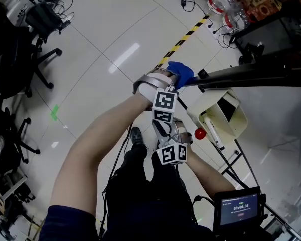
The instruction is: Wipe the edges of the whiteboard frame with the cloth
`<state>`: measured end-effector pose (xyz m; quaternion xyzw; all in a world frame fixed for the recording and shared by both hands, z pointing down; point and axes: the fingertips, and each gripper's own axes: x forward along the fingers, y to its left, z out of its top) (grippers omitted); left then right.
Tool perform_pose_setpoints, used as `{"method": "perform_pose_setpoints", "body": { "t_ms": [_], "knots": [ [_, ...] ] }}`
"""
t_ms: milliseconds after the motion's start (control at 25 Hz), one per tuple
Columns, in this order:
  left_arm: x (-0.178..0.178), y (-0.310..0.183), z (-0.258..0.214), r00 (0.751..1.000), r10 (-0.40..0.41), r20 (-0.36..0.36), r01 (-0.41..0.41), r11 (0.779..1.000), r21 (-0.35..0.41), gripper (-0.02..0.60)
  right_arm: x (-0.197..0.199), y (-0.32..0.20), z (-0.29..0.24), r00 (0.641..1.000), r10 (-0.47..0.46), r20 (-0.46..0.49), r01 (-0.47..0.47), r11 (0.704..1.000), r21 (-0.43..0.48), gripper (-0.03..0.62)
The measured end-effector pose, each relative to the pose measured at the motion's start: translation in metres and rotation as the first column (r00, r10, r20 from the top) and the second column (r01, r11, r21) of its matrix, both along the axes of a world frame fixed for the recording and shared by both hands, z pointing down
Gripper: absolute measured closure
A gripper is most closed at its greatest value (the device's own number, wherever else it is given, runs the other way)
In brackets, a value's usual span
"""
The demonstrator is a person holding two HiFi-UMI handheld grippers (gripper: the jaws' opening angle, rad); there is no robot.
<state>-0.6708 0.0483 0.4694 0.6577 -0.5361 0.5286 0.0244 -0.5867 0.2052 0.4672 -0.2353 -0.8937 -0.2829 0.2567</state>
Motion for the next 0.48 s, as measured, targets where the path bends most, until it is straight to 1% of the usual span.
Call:
{"method": "perform_pose_setpoints", "body": {
  "t_ms": [120, 320, 400, 480],
  "knots": [
    [0.001, 0.001, -0.015, 1.0, -0.024, -0.011, 0.024, 1.0, 0.008, 0.405, 0.002, 0.011, -0.013, 1.0, -0.009, -0.003, 0.009, 1.0, -0.021, 0.502],
    [-0.002, 0.0, -0.047, 0.999, -0.028, -0.024, 0.029, 0.999, 0.039, 0.407, 0.012, 0.024, -0.031, 0.999, -0.037, 0.01, 0.037, 0.999, -0.016, 0.507],
    [0.0, -0.003, -0.057, 1.0, -0.02, -0.021, 0.021, 0.999, 0.042, 0.407, 0.017, 0.026, -0.037, 0.998, -0.054, 0.014, 0.054, 0.998, -0.01, 0.507],
    [0.004, -0.003, -0.065, 1.0, 0.004, -0.001, -0.004, 0.999, 0.04, 0.408, 0.019, 0.028, -0.045, 0.997, -0.069, 0.018, 0.069, 0.998, -0.002, 0.508]
  ]
}}
